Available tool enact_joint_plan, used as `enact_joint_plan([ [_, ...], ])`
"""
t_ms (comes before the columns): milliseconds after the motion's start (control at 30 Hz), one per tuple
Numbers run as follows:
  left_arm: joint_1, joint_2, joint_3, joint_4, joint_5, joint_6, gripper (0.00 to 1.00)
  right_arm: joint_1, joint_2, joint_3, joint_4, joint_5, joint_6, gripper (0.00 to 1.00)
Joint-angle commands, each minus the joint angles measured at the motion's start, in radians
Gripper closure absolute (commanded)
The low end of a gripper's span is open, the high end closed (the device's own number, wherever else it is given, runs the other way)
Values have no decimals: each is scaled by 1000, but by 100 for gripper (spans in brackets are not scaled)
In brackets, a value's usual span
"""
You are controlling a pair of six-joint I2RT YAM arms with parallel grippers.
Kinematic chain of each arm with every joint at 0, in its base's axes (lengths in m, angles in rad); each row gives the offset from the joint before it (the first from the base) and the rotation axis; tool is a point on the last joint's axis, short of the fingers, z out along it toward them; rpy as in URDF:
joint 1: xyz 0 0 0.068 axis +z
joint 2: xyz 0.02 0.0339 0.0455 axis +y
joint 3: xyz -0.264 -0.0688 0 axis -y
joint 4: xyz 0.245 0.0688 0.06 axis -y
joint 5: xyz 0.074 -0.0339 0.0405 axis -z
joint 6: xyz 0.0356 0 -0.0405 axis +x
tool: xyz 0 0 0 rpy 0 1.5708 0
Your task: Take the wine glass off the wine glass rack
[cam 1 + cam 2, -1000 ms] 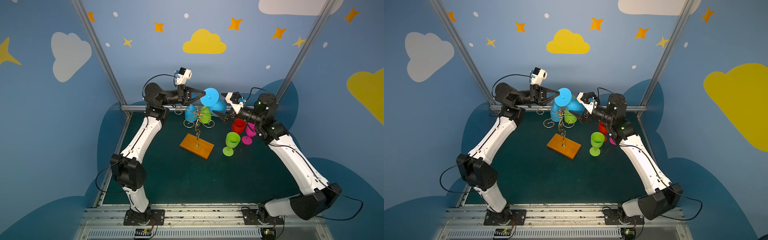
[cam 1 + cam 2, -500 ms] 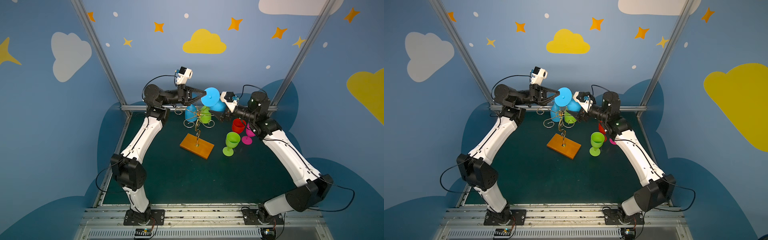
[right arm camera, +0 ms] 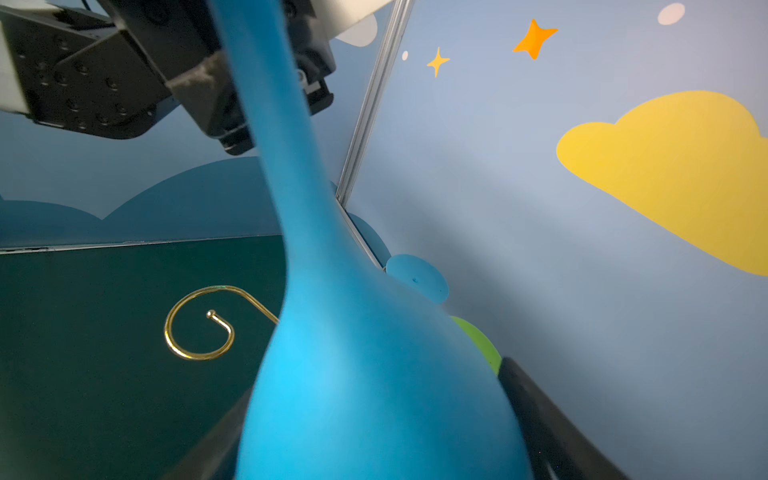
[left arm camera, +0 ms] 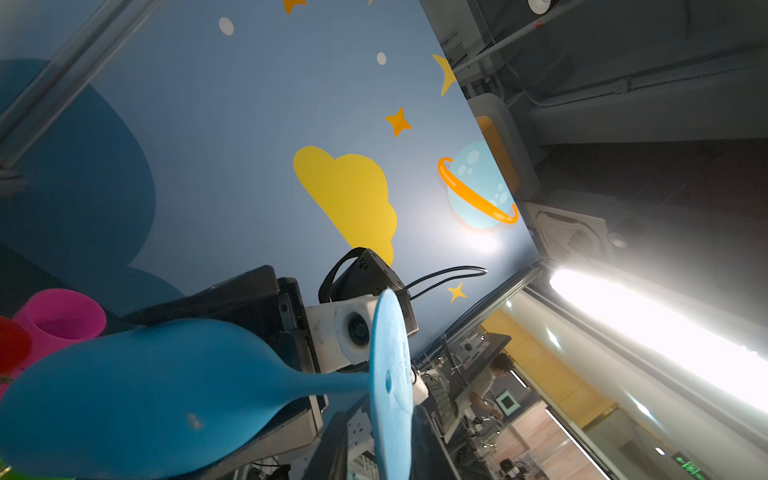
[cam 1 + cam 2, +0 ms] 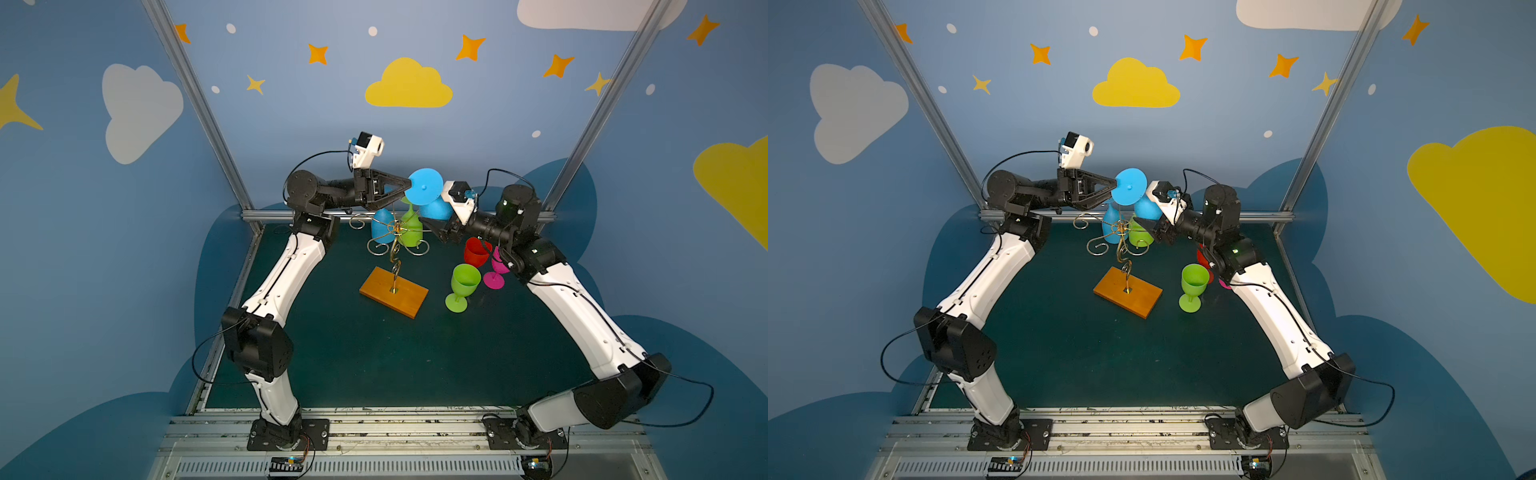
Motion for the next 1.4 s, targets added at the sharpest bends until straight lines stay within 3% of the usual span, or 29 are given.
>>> enact_joint_plan([
  [0,8,-17,1,-29,-1,85,60,5,-67,-8,-46,74,80,62],
  [133,18,-51,-30,-129,-21,225,46,7,-118,-27,-123,157,143,67],
  [233,30,-88,-61,-244,-59,400,39,9,-153,-28,-221,208,172,71],
  [467,21,-189,-144,-501,-266,1010,38,23,-228,-16,-466,302,266,76],
  [700,-51,-300,-349,-400,-461,1660,38,29,-255,-14,-588,319,337,78],
  [800,-80,-314,-398,-374,-487,1852,39,32,-248,0,-603,290,364,79],
  [967,-101,-316,-435,-340,-487,1990,40,43,-217,31,-620,255,393,81],
  [1367,-134,-302,-446,-310,-500,2057,41,87,-115,106,-645,222,399,84],
])
